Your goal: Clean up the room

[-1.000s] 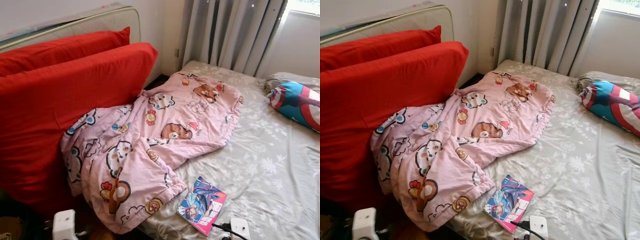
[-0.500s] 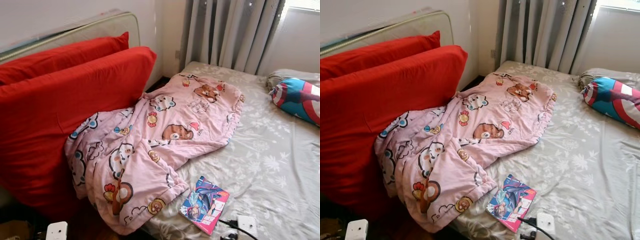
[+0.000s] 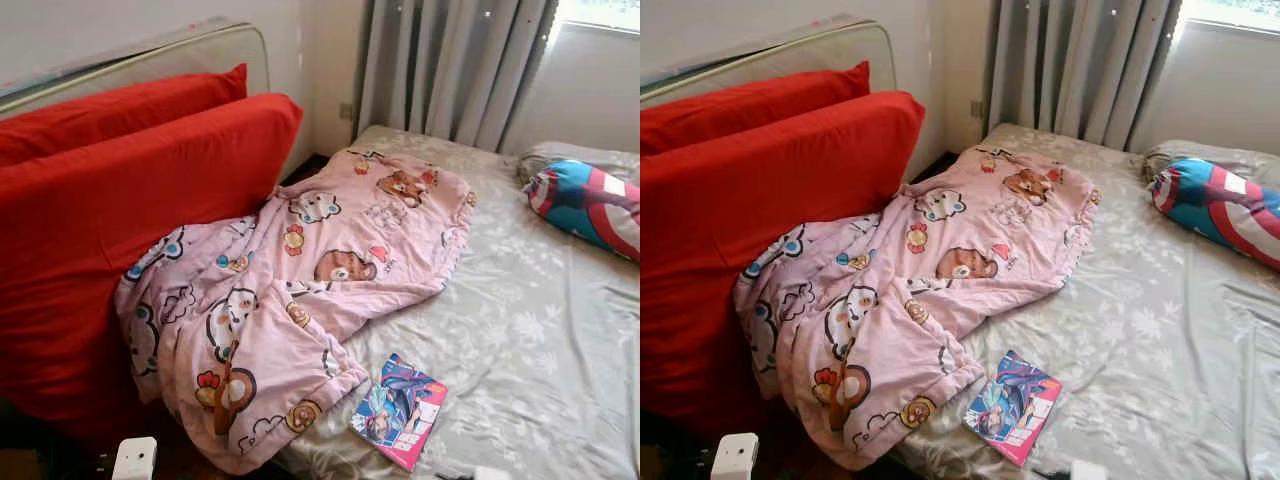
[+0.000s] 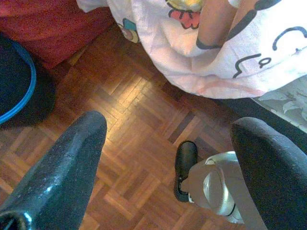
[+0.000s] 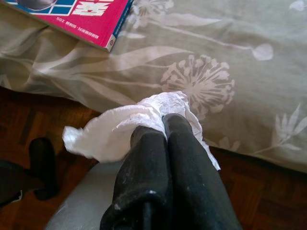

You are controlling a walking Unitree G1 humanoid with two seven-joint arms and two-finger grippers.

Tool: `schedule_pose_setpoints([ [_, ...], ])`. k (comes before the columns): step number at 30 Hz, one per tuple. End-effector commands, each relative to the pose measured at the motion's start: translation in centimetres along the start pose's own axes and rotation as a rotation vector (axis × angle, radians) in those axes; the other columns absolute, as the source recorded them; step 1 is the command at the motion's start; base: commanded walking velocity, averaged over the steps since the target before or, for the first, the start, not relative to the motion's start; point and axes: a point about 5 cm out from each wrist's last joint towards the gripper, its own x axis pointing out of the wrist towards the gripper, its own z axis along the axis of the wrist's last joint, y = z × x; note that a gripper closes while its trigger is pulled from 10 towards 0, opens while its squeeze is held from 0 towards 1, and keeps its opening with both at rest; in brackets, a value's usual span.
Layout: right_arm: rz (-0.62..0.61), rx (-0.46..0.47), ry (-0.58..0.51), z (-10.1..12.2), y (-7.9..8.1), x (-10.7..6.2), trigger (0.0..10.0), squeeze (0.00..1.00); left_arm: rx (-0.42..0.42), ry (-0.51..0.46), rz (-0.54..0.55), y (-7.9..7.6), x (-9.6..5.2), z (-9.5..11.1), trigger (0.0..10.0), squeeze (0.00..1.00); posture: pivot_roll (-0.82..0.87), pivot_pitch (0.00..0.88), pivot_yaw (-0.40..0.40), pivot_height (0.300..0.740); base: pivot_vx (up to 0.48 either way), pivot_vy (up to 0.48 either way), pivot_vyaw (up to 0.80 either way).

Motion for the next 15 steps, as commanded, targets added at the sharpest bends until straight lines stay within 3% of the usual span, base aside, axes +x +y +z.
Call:
schedule_pose_setpoints([
  [1,-0.005,-0.027,-0.024,0.6,-0.4,0.0,10.0,0.0,0.001,0.013,0.0,0.1,0.0,-0.1,10.0,0.0,0.01,0.0,-0.026,0.726,0.0,0.0,0.0],
  [4,-0.003,-0.037,-0.008,-0.1,-0.3,-0.1,10.0,0.0,0.012,0.009,-0.007,0.0,0.0,0.0,10.0,0.0,0.01,0.0,-0.025,0.726,0.0,0.0,0.0],
  [8,-0.007,-0.034,-0.044,1.4,-0.1,0.2,10.0,0.0,0.027,0.012,-0.014,-0.1,0.0,0.0,10.0,0.0,0.01,0.0,-0.023,0.726,0.0,0.0,0.0],
  [15,0.004,-0.035,-0.058,1.9,0.2,0.3,10.0,0.0,0.034,0.022,-0.01,0.0,0.0,-0.1,10.0,0.0,0.01,0.0,-0.02,0.726,0.0,0.0,0.0],
])
